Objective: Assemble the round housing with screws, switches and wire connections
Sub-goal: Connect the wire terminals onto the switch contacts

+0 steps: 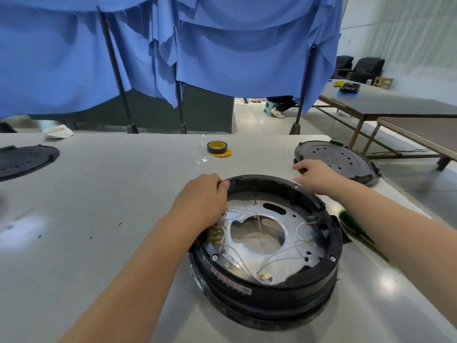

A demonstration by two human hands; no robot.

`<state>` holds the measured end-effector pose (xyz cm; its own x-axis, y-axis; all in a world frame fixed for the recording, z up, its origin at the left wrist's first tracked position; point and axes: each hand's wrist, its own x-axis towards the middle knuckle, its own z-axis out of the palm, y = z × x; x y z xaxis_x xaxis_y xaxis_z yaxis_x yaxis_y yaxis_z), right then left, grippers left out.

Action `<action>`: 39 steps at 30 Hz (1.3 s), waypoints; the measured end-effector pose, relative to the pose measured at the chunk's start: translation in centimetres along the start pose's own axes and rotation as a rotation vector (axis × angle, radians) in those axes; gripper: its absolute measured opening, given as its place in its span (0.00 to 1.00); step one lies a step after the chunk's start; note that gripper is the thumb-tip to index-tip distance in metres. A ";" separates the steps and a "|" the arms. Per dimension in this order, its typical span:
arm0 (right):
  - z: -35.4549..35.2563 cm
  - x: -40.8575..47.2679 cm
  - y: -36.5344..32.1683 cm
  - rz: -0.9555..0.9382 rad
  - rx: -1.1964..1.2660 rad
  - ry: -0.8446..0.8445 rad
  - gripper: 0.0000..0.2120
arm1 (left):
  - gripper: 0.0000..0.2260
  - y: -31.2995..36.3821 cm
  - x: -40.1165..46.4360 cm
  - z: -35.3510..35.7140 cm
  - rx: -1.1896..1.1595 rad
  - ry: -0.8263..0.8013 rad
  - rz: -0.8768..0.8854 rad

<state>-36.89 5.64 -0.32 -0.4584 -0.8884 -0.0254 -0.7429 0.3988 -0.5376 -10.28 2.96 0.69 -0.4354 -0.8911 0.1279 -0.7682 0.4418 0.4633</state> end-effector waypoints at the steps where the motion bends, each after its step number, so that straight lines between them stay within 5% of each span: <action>1: 0.4 0.6 0.2 -0.002 -0.036 -0.021 0.19 | 0.17 -0.1 0.0 0.2 0.005 0.003 0.000; 11: 1.3 2.2 0.5 -0.003 -0.169 0.016 0.08 | 0.17 -0.3 0.2 0.6 0.012 0.019 0.001; 22: -1.9 -0.4 -0.4 -0.106 0.099 0.064 0.03 | 0.17 -0.3 0.1 0.2 0.005 0.018 0.002; 32: -5.7 -6.2 -4.9 -0.258 0.026 -0.244 0.01 | 0.10 0.2 -0.3 -3.7 -0.697 0.072 0.124; 39: -4.5 -7.5 -6.1 -0.303 0.037 -0.338 0.02 | 0.02 -0.3 -0.7 -5.4 -0.784 0.021 0.100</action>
<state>-31.12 10.87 6.98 -0.0337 -0.9906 -0.1327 -0.7983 0.1066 -0.5927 -7.25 2.87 5.24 -0.4698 -0.8563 0.2145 -0.1677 0.3252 0.9307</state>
